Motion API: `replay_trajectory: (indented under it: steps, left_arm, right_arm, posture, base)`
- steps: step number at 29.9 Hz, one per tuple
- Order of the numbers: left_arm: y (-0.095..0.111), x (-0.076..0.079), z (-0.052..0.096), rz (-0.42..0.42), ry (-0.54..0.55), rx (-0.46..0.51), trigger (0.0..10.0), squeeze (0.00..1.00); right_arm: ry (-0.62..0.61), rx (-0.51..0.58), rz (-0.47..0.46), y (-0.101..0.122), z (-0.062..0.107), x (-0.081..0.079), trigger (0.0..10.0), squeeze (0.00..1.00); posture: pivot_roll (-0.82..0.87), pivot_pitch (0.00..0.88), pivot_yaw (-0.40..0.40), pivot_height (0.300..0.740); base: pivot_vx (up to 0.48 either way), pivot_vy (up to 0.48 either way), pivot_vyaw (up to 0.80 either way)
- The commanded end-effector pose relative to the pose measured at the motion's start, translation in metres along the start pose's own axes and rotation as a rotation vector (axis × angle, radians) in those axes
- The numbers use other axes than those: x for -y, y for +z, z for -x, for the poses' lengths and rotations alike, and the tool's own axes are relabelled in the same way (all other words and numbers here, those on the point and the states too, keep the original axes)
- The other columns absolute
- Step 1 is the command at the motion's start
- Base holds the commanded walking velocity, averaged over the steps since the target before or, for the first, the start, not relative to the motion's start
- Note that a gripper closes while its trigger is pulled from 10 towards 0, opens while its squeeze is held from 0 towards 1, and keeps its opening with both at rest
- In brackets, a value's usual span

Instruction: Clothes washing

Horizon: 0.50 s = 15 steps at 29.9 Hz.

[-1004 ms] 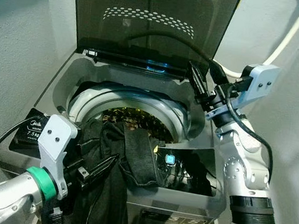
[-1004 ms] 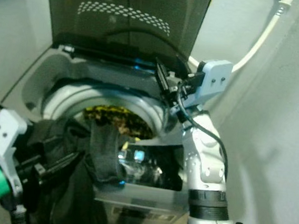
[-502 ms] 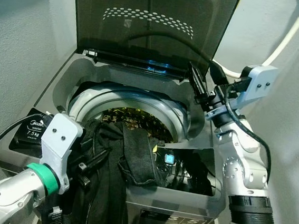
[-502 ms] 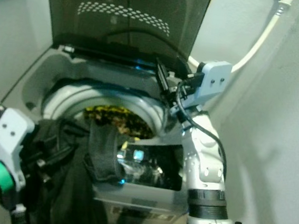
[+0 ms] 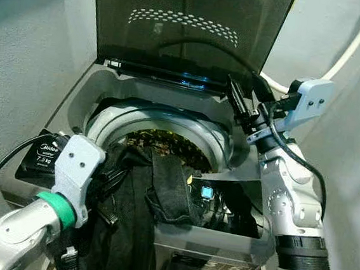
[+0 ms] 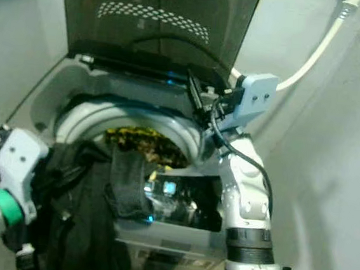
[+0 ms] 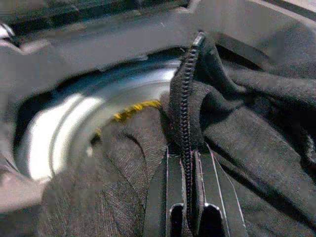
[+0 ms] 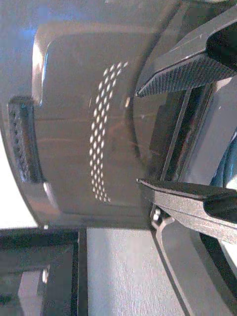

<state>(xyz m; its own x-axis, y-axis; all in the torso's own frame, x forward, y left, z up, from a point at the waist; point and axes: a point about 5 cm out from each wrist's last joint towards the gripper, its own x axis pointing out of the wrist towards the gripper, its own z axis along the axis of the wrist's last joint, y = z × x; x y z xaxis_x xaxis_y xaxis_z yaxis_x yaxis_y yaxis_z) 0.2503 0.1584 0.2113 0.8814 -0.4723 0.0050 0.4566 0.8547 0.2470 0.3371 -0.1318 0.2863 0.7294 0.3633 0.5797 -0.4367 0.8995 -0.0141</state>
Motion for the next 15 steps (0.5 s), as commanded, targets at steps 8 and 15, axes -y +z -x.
replay_trajectory:
  steps: [8, 15]
  left_arm:
    - [0.015, -0.018, -0.049, -0.051, 0.107, 0.127, 10.0, 0.0]
    - [0.036, -0.027, -0.071, -0.106, 0.11, 0.211, 10.0, 0.0]
  right_arm:
    - [-0.001, 0.031, 0.015, 0.006, -0.003, 0.0, 10.0, 0.0]
    - [-0.006, 0.036, 0.023, 0.008, -0.002, 0.0, 10.0, 0.0]
  posture:
    - [0.06, 0.045, -0.03, 0.74]
    - [0.04, 0.045, -0.024, 0.74]
  base:
    - [0.0, 0.0, 0.0]
    - [0.0, 0.0, 0.0]
